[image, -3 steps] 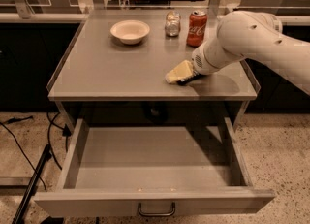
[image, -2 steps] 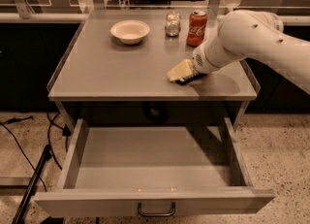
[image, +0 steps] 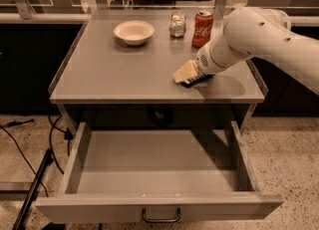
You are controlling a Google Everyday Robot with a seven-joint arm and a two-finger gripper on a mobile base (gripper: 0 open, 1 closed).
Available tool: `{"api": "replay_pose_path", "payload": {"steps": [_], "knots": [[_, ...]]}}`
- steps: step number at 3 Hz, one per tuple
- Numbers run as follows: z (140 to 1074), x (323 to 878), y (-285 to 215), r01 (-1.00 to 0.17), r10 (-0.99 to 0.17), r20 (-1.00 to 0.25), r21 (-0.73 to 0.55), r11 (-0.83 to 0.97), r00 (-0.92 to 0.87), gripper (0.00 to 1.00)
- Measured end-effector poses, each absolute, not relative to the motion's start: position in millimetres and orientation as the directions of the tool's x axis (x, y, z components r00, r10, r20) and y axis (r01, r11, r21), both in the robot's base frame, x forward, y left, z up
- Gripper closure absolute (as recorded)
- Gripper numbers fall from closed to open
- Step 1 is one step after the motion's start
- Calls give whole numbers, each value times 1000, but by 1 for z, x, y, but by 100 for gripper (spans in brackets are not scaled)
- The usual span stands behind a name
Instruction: Place rxbar blueberry into top drawer
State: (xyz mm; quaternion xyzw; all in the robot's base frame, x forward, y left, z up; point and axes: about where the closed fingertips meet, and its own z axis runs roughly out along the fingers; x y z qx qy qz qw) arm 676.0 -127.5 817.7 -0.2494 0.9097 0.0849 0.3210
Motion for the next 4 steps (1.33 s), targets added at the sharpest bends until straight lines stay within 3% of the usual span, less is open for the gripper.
{"api": "replay_pose_path", "payload": {"steps": [4], "knots": [[850,638,-111,-601,-473,-651,-32,799,-594,100]]}}
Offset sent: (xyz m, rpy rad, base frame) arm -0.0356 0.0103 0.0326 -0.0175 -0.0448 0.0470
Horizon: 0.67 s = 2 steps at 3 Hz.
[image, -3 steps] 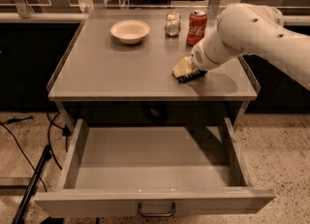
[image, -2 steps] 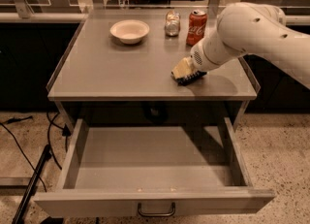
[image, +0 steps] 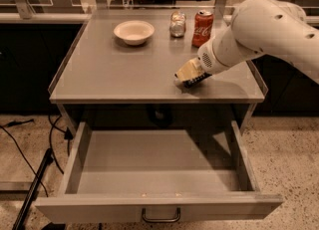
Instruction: Place rxbar blueberry into top drawer
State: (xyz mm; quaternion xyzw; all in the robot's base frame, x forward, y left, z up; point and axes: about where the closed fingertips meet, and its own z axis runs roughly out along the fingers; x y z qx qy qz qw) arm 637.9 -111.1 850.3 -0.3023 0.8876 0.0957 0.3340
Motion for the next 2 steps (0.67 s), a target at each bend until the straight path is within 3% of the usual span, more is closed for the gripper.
{"api": "replay_pose_path", "payload": {"steps": [2], "knots": [[861,619,-103,-742,-608,-657,-107,661,-447,100]]}}
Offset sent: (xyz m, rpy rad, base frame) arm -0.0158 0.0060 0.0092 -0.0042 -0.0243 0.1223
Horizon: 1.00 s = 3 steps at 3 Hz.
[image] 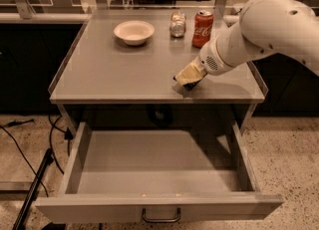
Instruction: Place rxbar blueberry into top drawer
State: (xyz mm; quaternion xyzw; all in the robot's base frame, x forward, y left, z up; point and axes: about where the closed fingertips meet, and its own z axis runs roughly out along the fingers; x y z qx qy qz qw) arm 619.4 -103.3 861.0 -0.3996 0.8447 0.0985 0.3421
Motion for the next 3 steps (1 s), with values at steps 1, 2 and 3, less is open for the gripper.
{"api": "replay_pose_path", "payload": {"steps": [1,2,3], "knots": [[861,618,-103,-746,-611,-657,-109,657,-442,100],[866,608,-98,-779,-641,-659,-131,614,-394,100],[875,588,-100,-822,-677,-656,-150,550,-333,100]]}}
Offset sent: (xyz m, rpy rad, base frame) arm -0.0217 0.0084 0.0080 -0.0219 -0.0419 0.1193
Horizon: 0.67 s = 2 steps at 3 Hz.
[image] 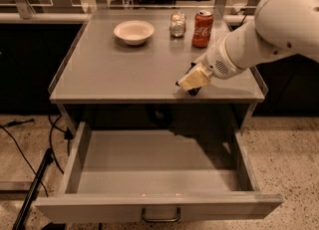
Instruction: Place rxbar blueberry into top drawer
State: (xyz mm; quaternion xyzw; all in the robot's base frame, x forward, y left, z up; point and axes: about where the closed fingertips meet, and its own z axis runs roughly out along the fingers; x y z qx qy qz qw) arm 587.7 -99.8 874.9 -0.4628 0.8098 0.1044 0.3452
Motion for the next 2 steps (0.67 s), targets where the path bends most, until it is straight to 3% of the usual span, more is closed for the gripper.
{"api": "replay_pose_path", "payload": {"steps": [2], "knots": [[889,533,-123,-913,-750,-633,-166,373,-191,100]]}}
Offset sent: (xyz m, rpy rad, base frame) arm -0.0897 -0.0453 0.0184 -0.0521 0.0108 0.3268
